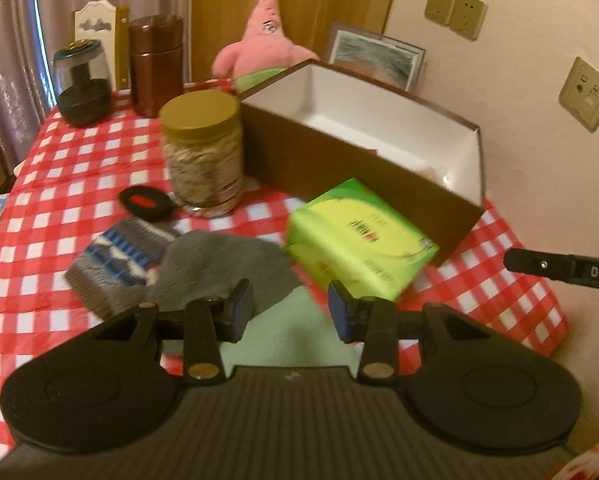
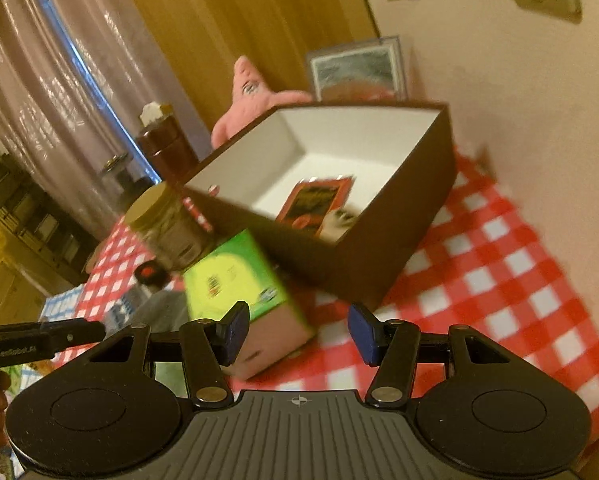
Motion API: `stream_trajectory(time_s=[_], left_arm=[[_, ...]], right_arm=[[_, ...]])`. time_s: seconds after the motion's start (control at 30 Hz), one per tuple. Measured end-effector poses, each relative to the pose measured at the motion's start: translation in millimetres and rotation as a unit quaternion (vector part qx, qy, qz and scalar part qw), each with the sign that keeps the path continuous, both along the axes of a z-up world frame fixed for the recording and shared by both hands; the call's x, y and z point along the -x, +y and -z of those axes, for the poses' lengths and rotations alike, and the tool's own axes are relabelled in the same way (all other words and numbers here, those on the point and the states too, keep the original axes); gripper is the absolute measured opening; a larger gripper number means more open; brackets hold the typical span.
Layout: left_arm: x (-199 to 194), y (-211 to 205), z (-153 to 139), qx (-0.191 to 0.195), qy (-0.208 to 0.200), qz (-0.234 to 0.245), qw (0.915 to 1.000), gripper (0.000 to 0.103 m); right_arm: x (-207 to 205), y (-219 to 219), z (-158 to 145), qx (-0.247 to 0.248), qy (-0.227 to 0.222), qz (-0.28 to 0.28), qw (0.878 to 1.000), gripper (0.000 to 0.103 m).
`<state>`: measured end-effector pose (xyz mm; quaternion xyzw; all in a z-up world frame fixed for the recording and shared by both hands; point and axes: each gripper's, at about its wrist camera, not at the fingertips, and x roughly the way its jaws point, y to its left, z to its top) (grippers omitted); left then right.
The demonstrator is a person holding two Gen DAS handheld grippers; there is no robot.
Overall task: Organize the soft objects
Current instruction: 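Withdraw both tools from the box back over the socks and cloth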
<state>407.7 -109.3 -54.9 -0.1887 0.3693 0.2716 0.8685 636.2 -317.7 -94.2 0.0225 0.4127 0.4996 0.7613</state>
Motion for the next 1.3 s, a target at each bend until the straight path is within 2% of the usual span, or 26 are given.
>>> stream_trajectory(time_s=[0.33, 0.6, 0.77, 0.97, 1.3], left_arm=[[55, 60, 7, -0.008, 0.014, 0.057, 0.9982, 0.038], [97, 110, 26, 0.010, 0.018, 0.095, 0.9953, 0.038], [117, 135, 35, 0.025, 0.022, 0.125, 0.9916, 0.037], [132, 154, 43, 0.029, 0.025, 0.172, 0.9844, 0.037], [138, 162, 48, 0.041, 0.017, 0.207, 0.9774, 0.037]], right_arm=[[90, 51, 9, 0.034, 0.019, 0.015, 0.999, 0.055], [164, 105, 16, 0.075, 0.014, 0.017, 0.997, 0.055], [197, 130, 26, 0.106, 0.008, 0.041, 0.993, 0.055], [236, 142, 30, 0.135, -0.003, 0.083, 0.987, 0.055], [271, 150, 32, 0.165, -0.015, 0.113, 0.980, 0.055]])
